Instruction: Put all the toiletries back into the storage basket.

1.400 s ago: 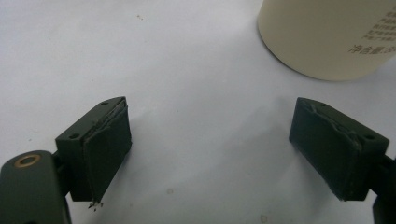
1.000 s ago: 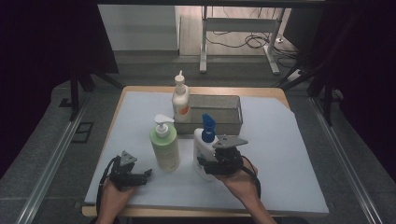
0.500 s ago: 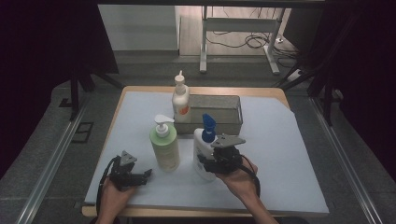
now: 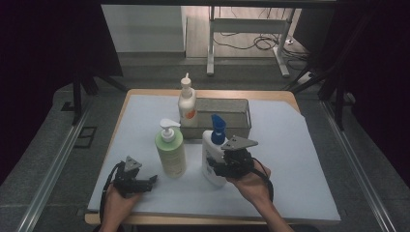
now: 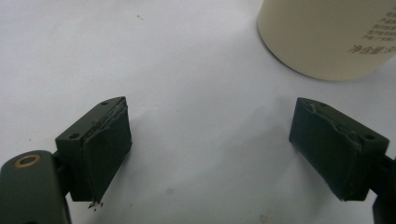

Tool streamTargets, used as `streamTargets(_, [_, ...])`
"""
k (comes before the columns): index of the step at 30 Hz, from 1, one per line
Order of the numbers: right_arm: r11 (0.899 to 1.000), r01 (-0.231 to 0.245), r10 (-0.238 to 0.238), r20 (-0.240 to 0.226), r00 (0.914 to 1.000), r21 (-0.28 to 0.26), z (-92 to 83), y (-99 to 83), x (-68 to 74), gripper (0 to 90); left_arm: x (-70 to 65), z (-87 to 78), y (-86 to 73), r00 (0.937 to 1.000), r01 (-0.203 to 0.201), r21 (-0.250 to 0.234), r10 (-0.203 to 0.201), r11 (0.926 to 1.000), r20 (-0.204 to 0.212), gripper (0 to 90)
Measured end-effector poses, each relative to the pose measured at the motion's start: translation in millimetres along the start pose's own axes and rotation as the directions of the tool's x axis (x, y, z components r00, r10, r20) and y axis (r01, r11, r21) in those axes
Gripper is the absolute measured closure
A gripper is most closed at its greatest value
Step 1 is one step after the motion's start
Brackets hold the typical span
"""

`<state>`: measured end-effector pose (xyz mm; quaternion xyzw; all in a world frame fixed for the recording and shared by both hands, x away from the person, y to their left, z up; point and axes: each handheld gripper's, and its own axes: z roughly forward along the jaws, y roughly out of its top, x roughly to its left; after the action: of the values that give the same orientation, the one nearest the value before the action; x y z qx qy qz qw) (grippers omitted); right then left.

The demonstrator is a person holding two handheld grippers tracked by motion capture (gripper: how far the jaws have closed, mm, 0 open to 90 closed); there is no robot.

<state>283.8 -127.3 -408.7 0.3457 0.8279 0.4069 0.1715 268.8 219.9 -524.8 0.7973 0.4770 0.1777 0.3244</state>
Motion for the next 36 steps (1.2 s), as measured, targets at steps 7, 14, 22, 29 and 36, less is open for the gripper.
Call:
streamTargets(7, [1.000, -0.012, 0.012, -0.008, 0.9999, -0.005, -5.3, 9.2, -7.4, 40.6, 0.0, 0.0, 0.0, 1.0000, 0.000, 0.000, 0.000, 1.0000, 0.000, 12.6])
streamTargets(14, [0.999, -0.036, 0.035, -0.019, 0.9992, -0.010, -8.1, 20.1, -16.0, 40.6, 0.0, 0.0, 0.0, 1.0000, 0.000, 0.001, 0.000, 1.0000, 0.000, 12.6])
streamTargets(22, [0.999, -0.052, 0.051, -0.014, 0.9986, -0.009, -10.8, 34.4, -27.6, 40.7, 0.0, 0.0, 0.0, 1.0000, 0.001, 0.001, -0.001, 1.0000, 0.000, 12.6])
streamTargets(29, [0.998, -0.060, 0.060, -0.005, 0.9982, -0.004, -10.3, 43.9, -35.8, 40.8, 0.0, -0.1, 0.1, 1.0000, 0.000, 0.001, 0.000, 1.0000, 0.000, 12.6])
streamTargets(36, [0.998, -0.057, 0.057, 0.008, 0.9983, -0.001, -8.4, 52.9, -40.7, 41.0, 0.0, -0.1, 0.0, 1.0000, 0.000, 0.001, 0.000, 1.0000, 0.000, 12.6])
